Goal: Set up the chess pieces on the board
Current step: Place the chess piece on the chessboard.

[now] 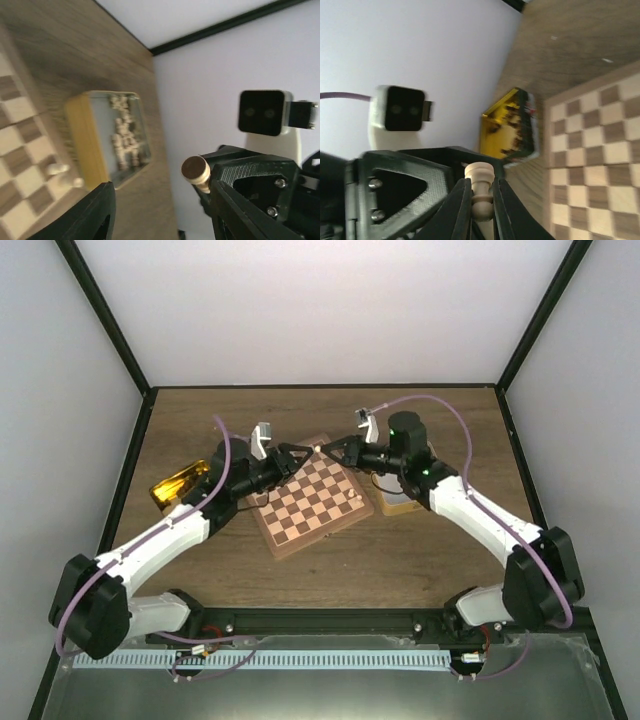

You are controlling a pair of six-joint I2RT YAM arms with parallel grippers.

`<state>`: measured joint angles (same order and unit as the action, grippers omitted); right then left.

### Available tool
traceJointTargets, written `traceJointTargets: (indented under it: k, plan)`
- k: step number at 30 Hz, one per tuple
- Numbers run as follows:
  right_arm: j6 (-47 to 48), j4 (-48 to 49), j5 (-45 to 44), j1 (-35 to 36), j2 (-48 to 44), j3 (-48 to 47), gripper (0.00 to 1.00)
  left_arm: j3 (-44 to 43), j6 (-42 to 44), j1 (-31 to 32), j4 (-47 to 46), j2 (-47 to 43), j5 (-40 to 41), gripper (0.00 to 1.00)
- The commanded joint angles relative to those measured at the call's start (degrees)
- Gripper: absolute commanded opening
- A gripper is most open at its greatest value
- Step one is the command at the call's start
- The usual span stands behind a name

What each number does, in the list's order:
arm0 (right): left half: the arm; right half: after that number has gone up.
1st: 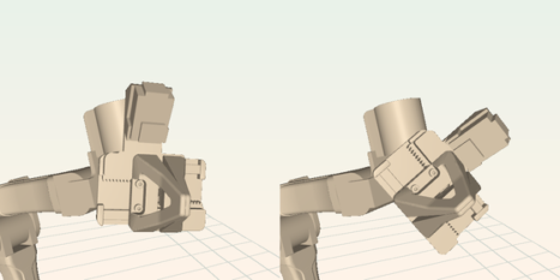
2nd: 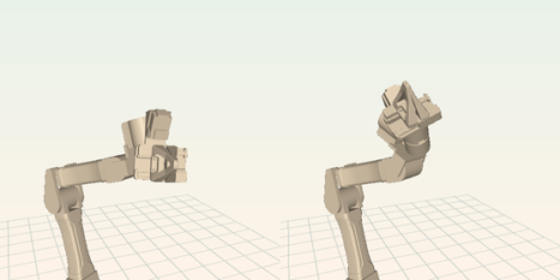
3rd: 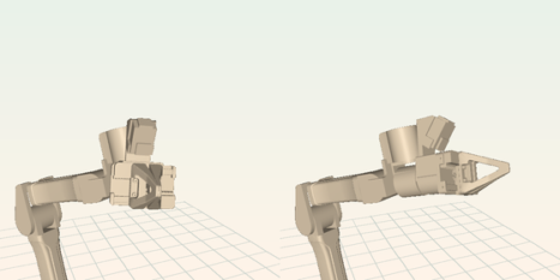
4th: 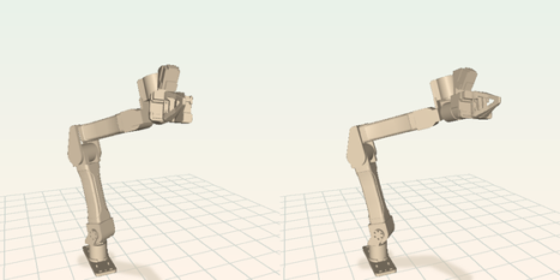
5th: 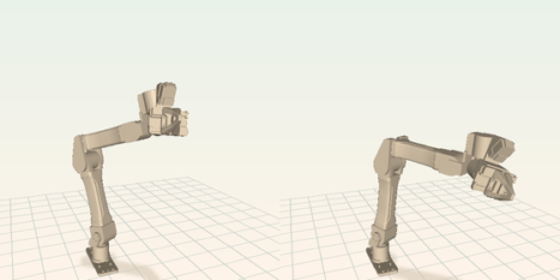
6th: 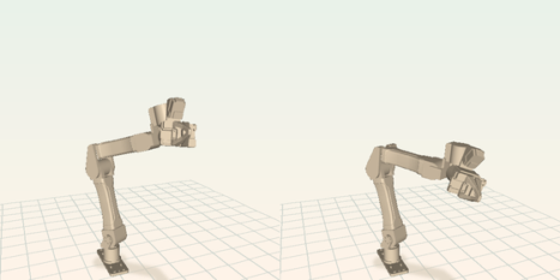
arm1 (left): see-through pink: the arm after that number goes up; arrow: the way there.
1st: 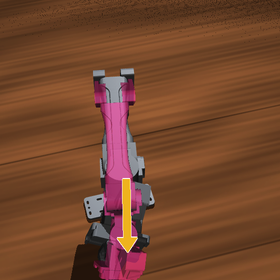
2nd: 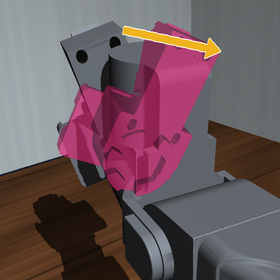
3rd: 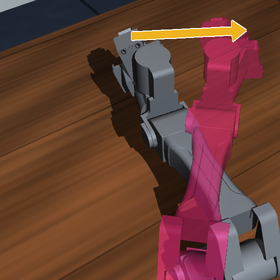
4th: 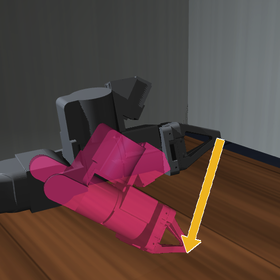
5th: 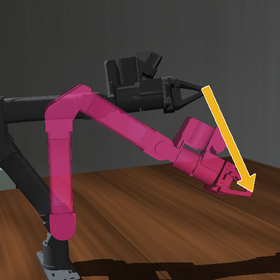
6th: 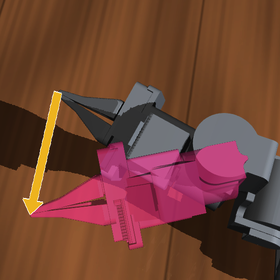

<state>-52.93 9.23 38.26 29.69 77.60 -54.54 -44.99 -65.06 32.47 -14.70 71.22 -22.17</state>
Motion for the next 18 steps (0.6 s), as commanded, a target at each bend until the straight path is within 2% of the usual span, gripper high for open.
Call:
traceJointTargets:
  k: [1,4,9,13,18]
  plan:
    - [18.85,-28.49,-6.34,0.50,4.51,-7.12,0.07,-2.64,14.15,-1.43,18.87,-2.96,10.94,0.55]
    - [24.02,-36.74,-10.00,0.73,7.11,-10.31,0.06,-4.39,20.73,-2.66,26.90,-5.20,17.61,0.56]
    - [30.03,-49.63,-21.39,3.23,13.55,-17.36,0.06,-10.63,31.16,-3.83,38.89,-9.65,30.95,0.62]
    - [31.54,-54.00,-26.52,5.13,19.06,-21.65,0.07,-13.92,36.25,-5.20,42.43,-12.89,37.17,0.64]
    - [32.23,-58.45,-31.37,7.16,26.38,-28.16,0.07,-15.13,40.03,-6.33,42.47,-14.82,39.83,0.65]
